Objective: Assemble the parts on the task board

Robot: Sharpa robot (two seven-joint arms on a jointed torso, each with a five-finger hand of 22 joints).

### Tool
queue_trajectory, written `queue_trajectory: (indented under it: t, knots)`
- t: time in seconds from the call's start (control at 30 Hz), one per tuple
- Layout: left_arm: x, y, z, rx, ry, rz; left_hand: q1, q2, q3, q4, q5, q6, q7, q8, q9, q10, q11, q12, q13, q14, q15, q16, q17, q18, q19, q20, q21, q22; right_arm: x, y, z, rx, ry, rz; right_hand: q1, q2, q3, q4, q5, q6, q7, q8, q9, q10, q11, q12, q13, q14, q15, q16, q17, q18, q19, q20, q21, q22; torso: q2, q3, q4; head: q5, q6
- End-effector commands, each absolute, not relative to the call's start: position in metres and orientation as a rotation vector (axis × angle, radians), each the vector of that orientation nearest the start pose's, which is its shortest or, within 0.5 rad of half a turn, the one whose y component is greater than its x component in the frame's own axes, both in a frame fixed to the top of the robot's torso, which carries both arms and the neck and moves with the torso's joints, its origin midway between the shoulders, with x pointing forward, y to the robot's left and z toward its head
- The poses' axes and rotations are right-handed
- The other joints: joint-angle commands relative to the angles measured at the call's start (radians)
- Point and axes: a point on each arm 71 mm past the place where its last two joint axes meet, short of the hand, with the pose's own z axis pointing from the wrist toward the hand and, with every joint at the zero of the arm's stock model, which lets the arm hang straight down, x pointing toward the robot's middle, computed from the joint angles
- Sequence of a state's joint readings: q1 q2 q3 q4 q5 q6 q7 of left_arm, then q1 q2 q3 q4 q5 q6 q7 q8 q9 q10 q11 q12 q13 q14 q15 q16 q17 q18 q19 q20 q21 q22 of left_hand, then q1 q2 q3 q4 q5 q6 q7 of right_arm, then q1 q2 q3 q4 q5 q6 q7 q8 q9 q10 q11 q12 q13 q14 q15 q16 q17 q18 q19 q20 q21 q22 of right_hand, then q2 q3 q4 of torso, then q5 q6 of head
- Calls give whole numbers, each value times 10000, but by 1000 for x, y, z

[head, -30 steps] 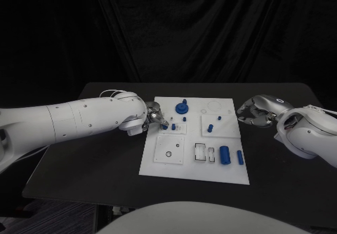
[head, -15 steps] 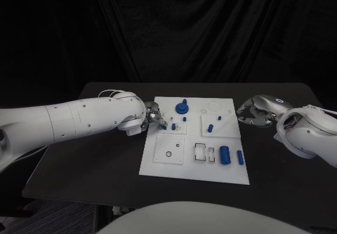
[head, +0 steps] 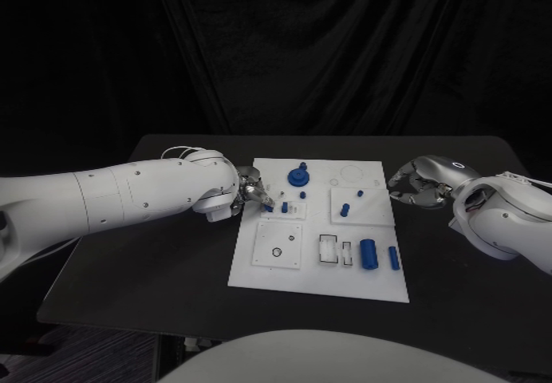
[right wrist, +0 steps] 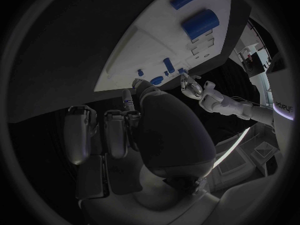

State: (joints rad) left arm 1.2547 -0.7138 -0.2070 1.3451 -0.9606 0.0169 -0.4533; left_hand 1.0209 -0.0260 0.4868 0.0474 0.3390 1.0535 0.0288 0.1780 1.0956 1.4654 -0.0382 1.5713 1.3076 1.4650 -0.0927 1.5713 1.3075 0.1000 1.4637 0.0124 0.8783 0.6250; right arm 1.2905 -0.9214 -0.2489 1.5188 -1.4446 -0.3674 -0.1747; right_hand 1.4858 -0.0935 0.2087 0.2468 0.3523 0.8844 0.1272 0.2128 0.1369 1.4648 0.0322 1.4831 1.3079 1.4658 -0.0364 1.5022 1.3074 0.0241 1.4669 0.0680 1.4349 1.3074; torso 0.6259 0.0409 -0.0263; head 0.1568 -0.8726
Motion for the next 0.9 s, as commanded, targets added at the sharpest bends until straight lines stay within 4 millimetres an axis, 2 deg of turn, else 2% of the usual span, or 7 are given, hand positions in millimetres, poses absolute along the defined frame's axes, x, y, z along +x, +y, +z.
queue_trajectory:
  t: [0.03, 0.1, 0.17, 0.27, 0.37, 0.63, 0.9]
  knots:
    - [490, 209, -268, -2770, 23716, -3839, -8, -5, -131, 163, -397, -75, 18, 9, 21, 1054, -28, -5, 2632, 1057, -42, -5, 2633, 203, 719, -24, -168, -177, 474, -252, -216, -1240, 17646, 4341, 34, 8, 70, 9, 37, 30, -1, -31, -15, 181, 82, -43, 1212, 726, 46, -60, 1016, 150, 338, 77, -53, 2030, -1, 6, -6, 23, 0]
    - [490, 209, -268, -2749, 23715, -3878, -181, -17, -362, 421, -1016, -118, 54, -46, -13, 1054, 3, -5, 2632, 1057, -16, -5, 2633, 221, 715, -6, -318, -353, 474, -252, -217, -1240, 17653, 4340, 34, 8, 70, 9, 37, 30, -1, -31, -15, 181, 82, -43, 1212, 726, 46, -60, 1016, 150, 338, 77, -53, 2030, 0, 4, -2, 21, 0]
    - [490, 208, -268, -2724, 23721, -3915, -390, -78, -698, 716, -1396, -139, 95, -120, -71, 1054, 38, -5, 2632, 1057, 9, -5, 2633, 225, 715, 16, -368, -406, 474, -252, -217, -1240, 17658, 4339, 34, 8, 70, 9, 37, 30, -1, -31, -15, 181, 82, -43, 1212, 726, 46, -60, 1016, 150, 338, 77, -53, 2030, -2, 6, -4, 19, 0]
    - [490, 208, -268, -2696, 23741, -3939, -713, -199, -1348, 1148, -1751, -160, 158, -262, -192, 1054, 87, -5, 2632, 1057, 46, -5, 2633, 234, 713, 47, -451, -506, 474, -252, -217, -1240, 17665, 4337, 34, 8, 70, 9, 37, 30, -1, -31, -15, 181, 82, -43, 1212, 726, 46, -60, 1016, 150, 338, 77, -53, 2030, 0, 8, -4, 29, 0]
    - [490, 208, -269, -2660, 23793, -3940, -865, -214, -1858, 1412, -2113, -209, 192, -417, -315, 1054, 119, -5, 2632, 1057, 71, -5, 2633, 240, 713, 67, -480, -546, 474, -252, -217, -1241, 17670, 4337, 34, 8, 70, 9, 37, 30, -1, -31, -15, 181, 82, -43, 1212, 726, 46, -60, 1016, 150, 338, 77, -53, 2030, 2, 6, -3, 19, 0]
    - [490, 209, -270, -2627, 23928, -3834, -1073, -99, -2713, 1847, -2655, -179, 227, -645, -515, 1054, 154, -5, 2632, 1057, 99, -5, 2633, 259, 708, 94, -587, -693, 474, -251, -217, -1252, 17682, 4345, 15, 3, 85, 2, 38, 40, -1, -30, -16, 172, 82, -52, 1196, 721, 47, -70, 995, 152, 334, 79, -64, 2028, -2, 9, -5, 19, 0]
    - [490, 213, -271, -2787, 23972, -3517, -1212, 72, -3067, 2149, -2719, -80, 212, -674, -551, 1054, 141, -5, 2632, 1057, 87, -5, 2633, 225, 725, 85, -347, -403, 474, -251, -217, -1249, 17695, 4336, 15, 3, 85, 2, 38, 40, -1, -30, -16, 172, 82, -52, 1196, 721, 47, -70, 995, 152, 334, 79, -64, 2028, 3, 7, -7, 29, 0]
